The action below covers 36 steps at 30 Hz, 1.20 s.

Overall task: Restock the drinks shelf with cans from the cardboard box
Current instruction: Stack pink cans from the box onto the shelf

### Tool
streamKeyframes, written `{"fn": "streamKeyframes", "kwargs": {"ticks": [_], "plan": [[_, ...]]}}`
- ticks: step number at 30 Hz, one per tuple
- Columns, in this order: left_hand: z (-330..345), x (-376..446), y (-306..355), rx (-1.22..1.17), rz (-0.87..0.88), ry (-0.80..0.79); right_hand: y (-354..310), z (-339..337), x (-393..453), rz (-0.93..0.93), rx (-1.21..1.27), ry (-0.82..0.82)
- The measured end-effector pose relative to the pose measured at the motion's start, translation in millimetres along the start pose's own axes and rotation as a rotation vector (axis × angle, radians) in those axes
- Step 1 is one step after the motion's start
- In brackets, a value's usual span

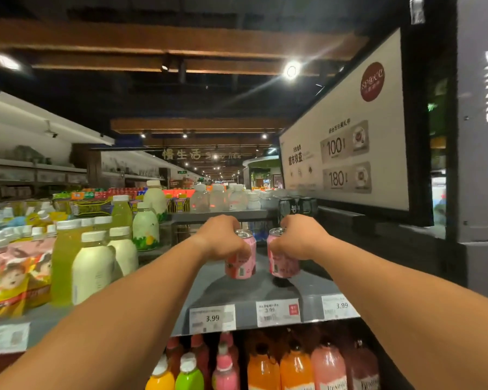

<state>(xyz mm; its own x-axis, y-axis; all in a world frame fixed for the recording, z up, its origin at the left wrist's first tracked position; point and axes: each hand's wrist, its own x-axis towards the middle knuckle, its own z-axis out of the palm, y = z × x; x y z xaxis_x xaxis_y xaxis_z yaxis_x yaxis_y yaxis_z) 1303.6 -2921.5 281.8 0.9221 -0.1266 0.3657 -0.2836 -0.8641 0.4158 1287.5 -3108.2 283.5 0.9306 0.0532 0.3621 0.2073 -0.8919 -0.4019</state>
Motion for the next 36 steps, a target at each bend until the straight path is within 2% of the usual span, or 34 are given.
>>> {"fn": "streamKeyframes", "kwargs": {"ticks": [8,16,22,25,36], "plan": [[25,102,-25,0.107,-0.002,-0.097,11,36,99,0.051,-0.053,-0.035],[55,162,-35,0.168,-0.025,-0.149,22,67,165,0.023,-0.134,-0.086],[69,189,-45,0.209,-0.032,-0.163,26,80,192,-0.028,-0.185,-0.196],[73,197,-53,0.188,-0.059,-0.163,27,87,200,-0.024,-0.134,-0.259],[81,220,-75,0.166,-0.067,-0.137,29,105,226,-0.08,-0.115,-0.289]]}}
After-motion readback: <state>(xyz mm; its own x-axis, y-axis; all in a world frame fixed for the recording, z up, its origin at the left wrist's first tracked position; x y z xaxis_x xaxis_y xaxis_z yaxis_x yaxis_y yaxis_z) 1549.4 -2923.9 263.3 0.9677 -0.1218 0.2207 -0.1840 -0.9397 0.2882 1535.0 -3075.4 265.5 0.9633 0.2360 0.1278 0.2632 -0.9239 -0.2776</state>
